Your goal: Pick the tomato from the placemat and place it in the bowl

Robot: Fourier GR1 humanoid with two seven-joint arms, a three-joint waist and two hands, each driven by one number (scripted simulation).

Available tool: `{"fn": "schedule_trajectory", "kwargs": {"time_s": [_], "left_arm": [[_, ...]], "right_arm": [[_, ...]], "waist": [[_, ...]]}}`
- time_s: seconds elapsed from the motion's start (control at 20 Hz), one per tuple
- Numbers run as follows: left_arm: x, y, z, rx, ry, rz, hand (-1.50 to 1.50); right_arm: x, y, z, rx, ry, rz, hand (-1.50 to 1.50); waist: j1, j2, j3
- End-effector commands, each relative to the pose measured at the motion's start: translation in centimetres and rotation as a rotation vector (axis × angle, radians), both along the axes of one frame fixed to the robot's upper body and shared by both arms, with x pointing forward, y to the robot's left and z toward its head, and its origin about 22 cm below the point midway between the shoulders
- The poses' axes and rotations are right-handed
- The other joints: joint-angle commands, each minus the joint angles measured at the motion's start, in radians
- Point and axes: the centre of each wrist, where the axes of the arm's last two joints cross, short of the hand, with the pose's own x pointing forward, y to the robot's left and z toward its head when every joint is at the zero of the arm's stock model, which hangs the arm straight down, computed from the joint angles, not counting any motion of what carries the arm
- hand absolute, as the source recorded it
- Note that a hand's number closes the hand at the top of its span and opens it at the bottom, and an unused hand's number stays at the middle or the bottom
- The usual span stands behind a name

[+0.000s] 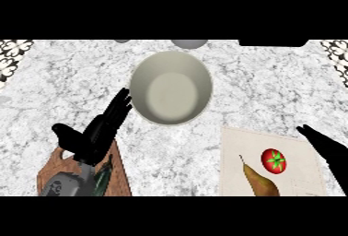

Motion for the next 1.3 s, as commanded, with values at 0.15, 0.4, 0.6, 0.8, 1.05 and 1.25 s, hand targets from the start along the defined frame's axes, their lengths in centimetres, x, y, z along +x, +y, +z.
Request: {"fn": "schedule_trajectory", "kwargs": {"time_s": [0.15,0.4,0.6,0.8,1.05,1.25], "left_arm": [[-0.3,0.4,1.1,-0.006,-0.005,-0.008,0.0],[0.1,0.3,0.0,0.002,0.0,-0.005,0.0],[0.0,-0.6,-1.5,-0.009,0.016,-0.009,0.0],[-0.2,0.1,-1.4,0.002,0.013,0.009,0.0],[0.4,2.4,-0.3,-0.021,-0.001,-0.004,0.0],[-1.3,1.0,0.4,-0.004,0.006,0.007,0.0]], "right_arm": [[3.5,0.6,-0.3,-0.096,0.162,-0.107,-1.5],[3.7,3.6,-3.3,-0.154,0.241,-0.113,-1.5],[5.5,3.5,-5.2,-0.175,0.282,-0.119,-1.5],[5.8,1.3,-5.1,-0.131,0.28,-0.097,-1.5],[6.3,5.1,-6.2,-0.178,0.268,-0.083,-1.5],[5.5,3.9,-6.7,-0.161,0.253,-0.093,-1.5]], "waist": [[-0.003,-0.001,0.002],[-0.011,-0.002,0.002],[-0.011,-0.001,0.002],[-0.017,-0.003,0.003],[-0.012,-0.002,0.002],[-0.016,-0.004,0.003]]}}
